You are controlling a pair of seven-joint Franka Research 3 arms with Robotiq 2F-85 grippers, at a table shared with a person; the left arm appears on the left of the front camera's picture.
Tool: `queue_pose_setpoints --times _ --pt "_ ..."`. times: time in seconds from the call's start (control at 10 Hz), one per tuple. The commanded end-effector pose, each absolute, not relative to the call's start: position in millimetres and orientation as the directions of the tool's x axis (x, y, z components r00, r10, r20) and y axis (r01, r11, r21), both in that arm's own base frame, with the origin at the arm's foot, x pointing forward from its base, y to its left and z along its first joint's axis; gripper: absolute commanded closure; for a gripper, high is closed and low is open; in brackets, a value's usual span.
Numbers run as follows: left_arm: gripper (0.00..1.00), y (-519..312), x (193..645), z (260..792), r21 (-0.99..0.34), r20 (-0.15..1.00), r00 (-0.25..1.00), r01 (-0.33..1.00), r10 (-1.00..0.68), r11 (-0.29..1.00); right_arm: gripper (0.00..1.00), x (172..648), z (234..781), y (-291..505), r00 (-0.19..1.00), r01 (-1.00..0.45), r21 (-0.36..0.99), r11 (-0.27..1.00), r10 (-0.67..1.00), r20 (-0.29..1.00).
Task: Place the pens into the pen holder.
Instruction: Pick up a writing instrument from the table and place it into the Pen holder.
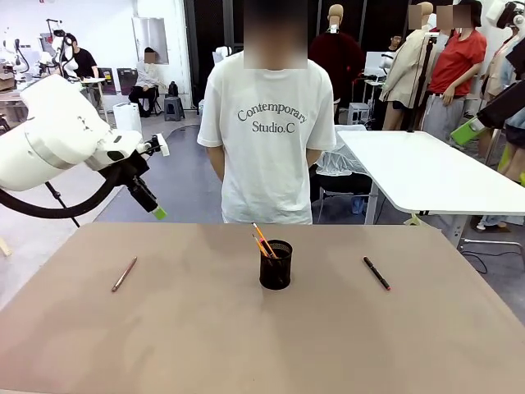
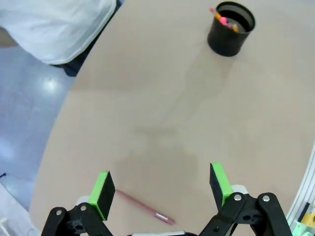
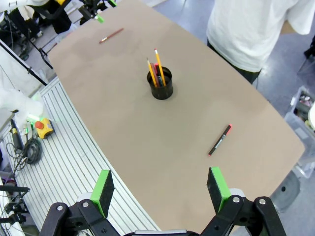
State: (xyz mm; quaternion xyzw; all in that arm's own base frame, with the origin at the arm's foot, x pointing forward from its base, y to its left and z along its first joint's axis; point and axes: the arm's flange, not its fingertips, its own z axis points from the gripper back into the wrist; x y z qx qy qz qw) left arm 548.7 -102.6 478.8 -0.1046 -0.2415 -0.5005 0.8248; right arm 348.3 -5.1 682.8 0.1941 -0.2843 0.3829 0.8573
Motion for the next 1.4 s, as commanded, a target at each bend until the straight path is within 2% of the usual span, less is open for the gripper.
queue_pose_setpoints --times 0.0,0.2,0.4,0.6,0.7,1.2,1.3 --pt "0.00 -98.4 552.7 475.7 0.219 0.366 0.506 0.769 -0.781 0.601 0.00 348.5 684.8 -3.6 0.544 -0.769 0.126 0.627 0.537 0.645" --pt "0.00 -84.6 559.3 464.0 0.297 0.233 0.586 0.717 -0.776 0.630 0.00 348.5 684.8 -3.6 0.544 -0.769 0.126 0.627 0.537 0.645" --pt "0.00 -74.1 562.2 453.0 0.290 0.161 0.641 0.696 -0.750 0.657 0.00 348.5 684.8 -3.6 0.544 -0.769 0.126 0.627 0.537 0.645" --pt "0.00 -72.6 563.5 451.3 0.235 0.288 0.625 0.688 -0.726 0.686 0.00 348.5 684.8 -3.6 0.544 -0.769 0.126 0.627 0.537 0.645" --pt "0.00 -63.0 559.7 443.9 0.306 0.189 0.627 0.693 -0.755 0.653 0.00 348.5 684.8 -3.6 0.544 -0.769 0.126 0.627 0.537 0.645" --pt "0.00 -68.1 560.3 443.0 0.291 0.199 0.631 0.693 -0.750 0.660 0.00 348.5 684.8 -3.6 0.544 -0.769 0.126 0.627 0.537 0.645" --pt "0.00 -69.8 572.7 427.1 0.285 0.183 0.749 0.579 -0.637 0.764 0.00 348.5 684.8 -3.6 0.544 -0.769 0.126 0.627 0.537 0.645"
